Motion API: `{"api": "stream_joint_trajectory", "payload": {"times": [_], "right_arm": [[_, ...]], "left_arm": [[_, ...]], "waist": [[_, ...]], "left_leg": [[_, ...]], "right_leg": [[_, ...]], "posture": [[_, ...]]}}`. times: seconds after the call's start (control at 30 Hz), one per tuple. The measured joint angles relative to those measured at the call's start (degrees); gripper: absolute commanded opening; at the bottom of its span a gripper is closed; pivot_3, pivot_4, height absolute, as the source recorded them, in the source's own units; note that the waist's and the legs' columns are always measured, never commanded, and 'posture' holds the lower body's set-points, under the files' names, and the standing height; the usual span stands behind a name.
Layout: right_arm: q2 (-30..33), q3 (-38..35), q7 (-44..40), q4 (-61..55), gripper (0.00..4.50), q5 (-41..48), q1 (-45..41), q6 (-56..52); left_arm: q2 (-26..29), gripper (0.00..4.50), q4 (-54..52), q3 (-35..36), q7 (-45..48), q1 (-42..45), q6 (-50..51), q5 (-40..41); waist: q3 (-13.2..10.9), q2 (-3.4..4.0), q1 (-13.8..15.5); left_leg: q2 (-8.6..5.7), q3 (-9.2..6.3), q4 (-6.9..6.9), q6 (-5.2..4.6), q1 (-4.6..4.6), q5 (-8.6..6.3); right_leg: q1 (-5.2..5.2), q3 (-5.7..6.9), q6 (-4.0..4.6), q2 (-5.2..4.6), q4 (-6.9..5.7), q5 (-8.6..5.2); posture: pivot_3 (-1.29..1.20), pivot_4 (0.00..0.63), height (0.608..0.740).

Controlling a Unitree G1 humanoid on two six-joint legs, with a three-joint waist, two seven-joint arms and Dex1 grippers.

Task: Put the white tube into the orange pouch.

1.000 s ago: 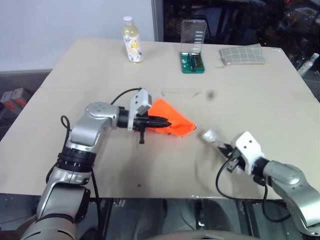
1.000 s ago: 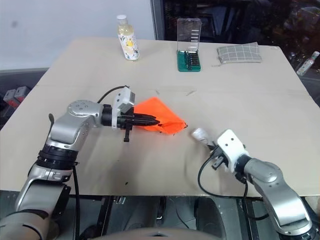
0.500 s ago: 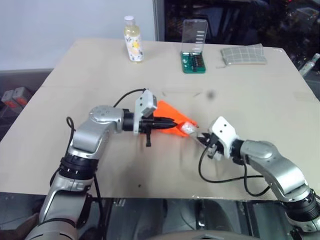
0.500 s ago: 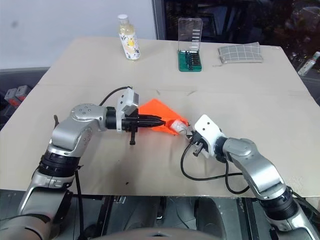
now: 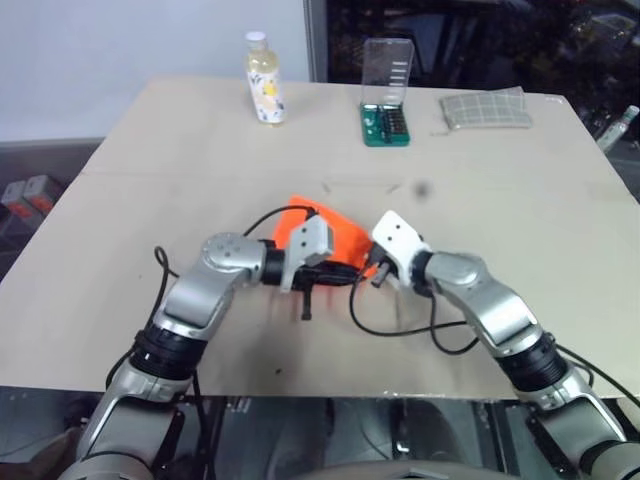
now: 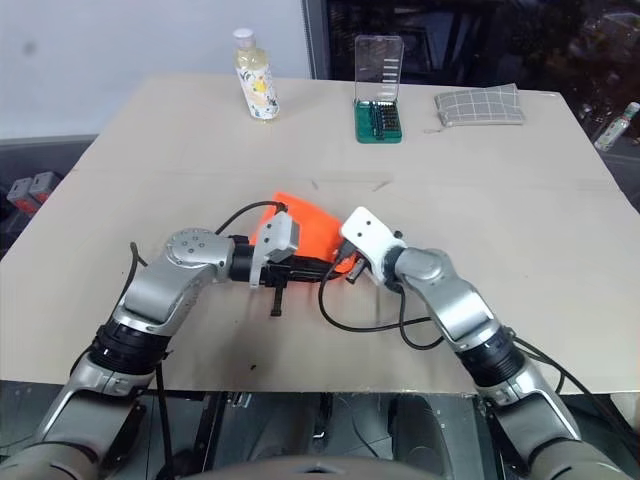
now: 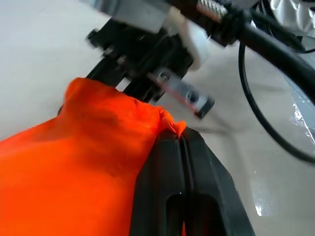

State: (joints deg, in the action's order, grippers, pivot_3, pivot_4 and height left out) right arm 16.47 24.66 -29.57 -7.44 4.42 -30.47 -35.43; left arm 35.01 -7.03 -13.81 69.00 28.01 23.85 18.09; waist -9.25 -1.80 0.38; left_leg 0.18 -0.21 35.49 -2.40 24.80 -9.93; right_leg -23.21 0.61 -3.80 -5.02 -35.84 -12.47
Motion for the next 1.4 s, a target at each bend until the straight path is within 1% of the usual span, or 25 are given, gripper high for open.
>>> {"api": "stream_joint_trajectory", "payload": {"times": [0.07,0.13,0.17,0.2,0.3,0.43,0.53,0.57,0.6,0.7,0.83,0.93,1.0,1.03,1.17,1.23,1.3,1.33,1.37,1.4], "right_arm": [[-2.5,-0.2,-1.4,4.1,1.35,0.5,-0.7,3.8],[-3.6,-0.4,-1.9,6.1,2.28,0.8,-0.4,6.0],[-3.4,-0.6,-1.9,6.3,2.8,0.7,-0.2,6.7],[-2.7,-1.7,-1.9,5.4,3.12,0.8,0.4,7.1],[1.7,-5.8,-2.8,-1.1,3.12,2.0,4.0,6.4],[7.3,-14.0,-5.7,-14.9,3.12,8.7,9.6,0.5],[8.5,-16.5,-6.5,-19.1,3.12,11.9,11.8,-2.1],[9.0,-16.6,-6.2,-19.6,3.12,12.1,12.8,-2.6],[9.1,-16.6,-5.9,-19.4,3.12,11.9,13.2,-2.7],[11.9,-14.3,-3.7,-15.1,3.12,6.0,13.4,0.0],[12.5,-9.9,-2.9,-8.1,3.12,0.3,13.0,3.1],[11.0,-6.4,-2.3,-4.7,3.12,-3.7,11.2,6.1],[9.9,-5.7,-2.0,-3.9,3.12,-4.3,10.3,7.0],[8.1,-5.1,-1.9,-2.7,3.12,-4.9,9.1,7.8],[4.4,-2.0,-3.1,-1.0,3.12,-6.0,5.4,9.5],[2.7,0.4,-4.8,-0.9,2.61,-6.5,2.9,10.4],[2.6,1.7,-5.7,-0.8,1.92,-7.1,1.9,11.1],[2.8,1.7,-6.2,-0.5,1.23,-7.5,1.9,11.1],[3.6,1.7,-6.5,-0.5,0.77,-7.7,1.9,11.2],[4.2,1.6,-6.6,-0.5,0.46,-7.7,2.0,11.3]], "left_arm": [[0.5,0.0,0.6,0.6,-0.1,-0.1,-0.5,0.0],[0.6,0.0,1.2,1.3,-0.2,-0.1,-0.5,0.1],[0.6,0.0,1.4,1.6,-0.2,-0.1,-0.5,0.2],[0.5,0.0,2.0,2.0,-0.4,0.0,-0.3,0.5],[-1.2,0.0,5.9,5.6,-1.1,-0.1,-1.5,2.5],[-2.1,0.0,11.1,10.5,-1.6,0.2,-1.9,5.6],[-2.7,0.0,12.4,12.0,-1.1,0.8,-1.4,7.6],[-3.1,0.0,12.7,12.7,-0.4,1.3,-0.2,9.4],[-3.1,0.0,12.7,13.1,-0.2,1.5,0.3,10.2],[-3.0,0.0,12.8,14.4,0.8,3.1,3.4,13.7],[-2.2,0.0,12.6,14.3,2.5,3.2,4.1,14.0],[-2.0,0.0,10.8,13.8,2.6,2.5,4.1,14.0],[-1.9,0.0,10.0,13.6,2.6,2.1,4.2,13.9],[-1.8,0.0,9.2,13.5,2.5,1.5,4.2,13.7],[-1.9,0.0,6.9,12.1,2.0,0.2,3.3,12.5],[-2.2,0.0,5.9,11.4,1.5,-0.1,3.1,12.2],[-2.4,0.0,5.5,11.4,0.8,-0.1,3.0,12.1],[-2.4,0.0,5.4,11.4,0.5,-0.1,2.9,12.1],[-2.4,0.0,5.4,11.4,0.2,-0.1,2.9,12.0],[-2.4,0.0,5.4,11.4,-0.1,-0.2,2.9,11.8]], "waist": [[0.0,-0.01,-0.2],[0.0,0.02,-0.3],[0.0,0.03,-0.2],[0.0,0.03,-0.2],[0.0,0.05,0.3],[-0.1,0.07,0.3],[0.0,0.06,0.1],[0.0,0.06,0.1],[0.0,0.06,0.1],[0.0,0.06,0.1],[0.0,0.05,0.1],[0.0,0.06,-0.1],[0.0,0.05,-0.3],[0.0,0.05,-0.5],[0.0,0.05,-0.9],[0.0,0.05,-0.9],[0.0,0.05,-0.8],[0.0,0.05,-0.8],[0.0,0.05,-0.7],[0.0,0.05,-0.8]], "left_leg": [[0.01,-0.02,-0.01,0.0,-0.02,0.0],[0.02,-0.04,-0.02,0.0,-0.01,0.0],[0.01,-0.05,-0.02,0.0,-0.01,0.0],[0.01,-0.05,-0.02,0.0,0.0,0.0],[-0.02,-0.05,-0.01,0.0,0.01,0.0],[0.06,-0.05,-0.06,0.0,-0.02,0.0],[0.11,-0.03,-0.06,0.01,-0.05,0.0],[0.11,-0.02,-0.05,0.0,-0.05,0.0],[0.11,-0.01,-0.04,0.01,-0.05,0.0],[0.08,0.05,0.03,0.01,-0.04,0.0],[0.07,0.11,-0.04,0.01,0.01,0.0],[0.06,0.14,-0.07,0.01,0.02,0.0],[0.07,0.14,-0.06,0.01,0.01,0.0],[0.07,0.14,-0.06,0.01,0.01,0.0],[0.08,0.11,-0.06,0.01,0.0,0.0],[0.08,0.09,-0.06,0.01,0.01,0.0],[0.07,0.06,-0.06,0.02,0.02,0.0],[0.04,0.07,-0.06,0.02,0.02,0.0],[0.02,0.08,-0.06,0.02,0.03,0.0],[0.02,0.09,-0.06,0.02,0.03,0.0]], "right_leg": [[0.01,0.0,-0.02,0.05,-0.01,0.01],[0.0,0.01,-0.04,0.06,-0.03,0.03],[0.0,0.01,-0.06,0.05,-0.03,0.04],[0.01,0.0,-0.07,0.03,-0.02,0.04],[0.01,-0.02,-0.07,-0.01,0.0,0.04],[0.0,0.0,-0.16,0.05,-0.02,0.09],[0.0,0.0,0.0,0.08,-0.02,0.0],[0.0,0.0,0.02,0.08,-0.02,0.01],[0.0,-0.01,0.03,0.07,-0.02,0.02],[0.01,-0.02,0.05,0.04,-0.02,0.03],[-0.08,-0.07,0.06,0.04,-0.01,0.04],[-0.11,-0.12,0.03,0.07,-0.01,0.06],[-0.11,-0.12,0.03,0.07,-0.01,0.06],[-0.11,-0.13,0.04,0.07,-0.01,0.05],[-0.1,-0.13,0.05,0.07,-0.02,0.05],[-0.1,-0.12,0.03,0.07,-0.03,0.06],[-0.09,-0.11,0.03,0.07,-0.02,0.06],[-0.09,-0.12,0.03,0.05,-0.01,0.06],[-0.09,-0.12,0.03,0.03,-0.01,0.06],[-0.09,-0.13,0.03,0.02,0.0,0.06]], "posture": [[0.0,0.15,0.74],[0.0,0.15,0.74],[0.0,0.15,0.74],[0.0,0.15,0.74],[0.0,0.15,0.74],[0.0,0.15,0.74],[0.0,0.15,0.74],[0.0,0.15,0.74],[0.0,0.15,0.74],[0.0,0.15,0.74],[0.0,0.15,0.74],[0.0,0.15,0.74],[0.0,0.15,0.74],[0.0,0.15,0.74],[0.0,0.15,0.74],[0.0,0.15,0.74],[0.0,0.15,0.74],[0.0,0.15,0.74],[0.0,0.15,0.74],[0.0,0.15,0.74]]}}
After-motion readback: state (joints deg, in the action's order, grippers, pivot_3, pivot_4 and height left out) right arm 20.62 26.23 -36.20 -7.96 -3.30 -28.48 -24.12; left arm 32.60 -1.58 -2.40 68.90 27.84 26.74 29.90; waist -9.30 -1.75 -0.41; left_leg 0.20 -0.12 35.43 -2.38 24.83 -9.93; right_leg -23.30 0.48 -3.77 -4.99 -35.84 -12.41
